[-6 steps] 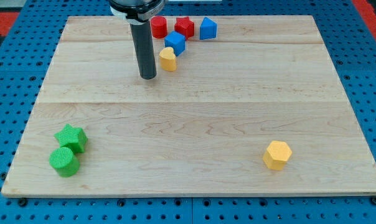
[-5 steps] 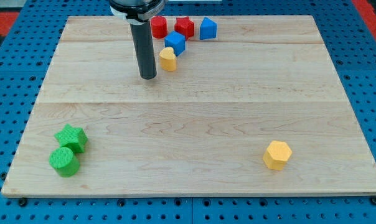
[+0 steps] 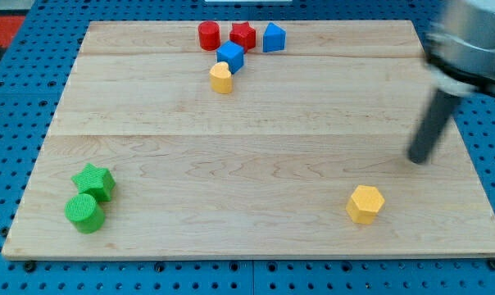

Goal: Move the yellow hexagon below the yellow heart

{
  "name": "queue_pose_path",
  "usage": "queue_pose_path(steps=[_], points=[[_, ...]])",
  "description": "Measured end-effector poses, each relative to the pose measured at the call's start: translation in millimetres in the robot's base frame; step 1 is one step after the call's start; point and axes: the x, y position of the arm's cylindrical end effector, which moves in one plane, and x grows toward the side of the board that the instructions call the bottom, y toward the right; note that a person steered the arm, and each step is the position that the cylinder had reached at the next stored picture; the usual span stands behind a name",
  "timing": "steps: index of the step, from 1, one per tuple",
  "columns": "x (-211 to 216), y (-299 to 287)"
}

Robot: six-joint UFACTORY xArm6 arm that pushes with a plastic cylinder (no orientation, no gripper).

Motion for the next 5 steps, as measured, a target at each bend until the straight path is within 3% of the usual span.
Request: queue_pose_path(steps=[1,2,5], points=[[92.5,-32.6],[56.8,-118.3],[-73.2,-291.0]])
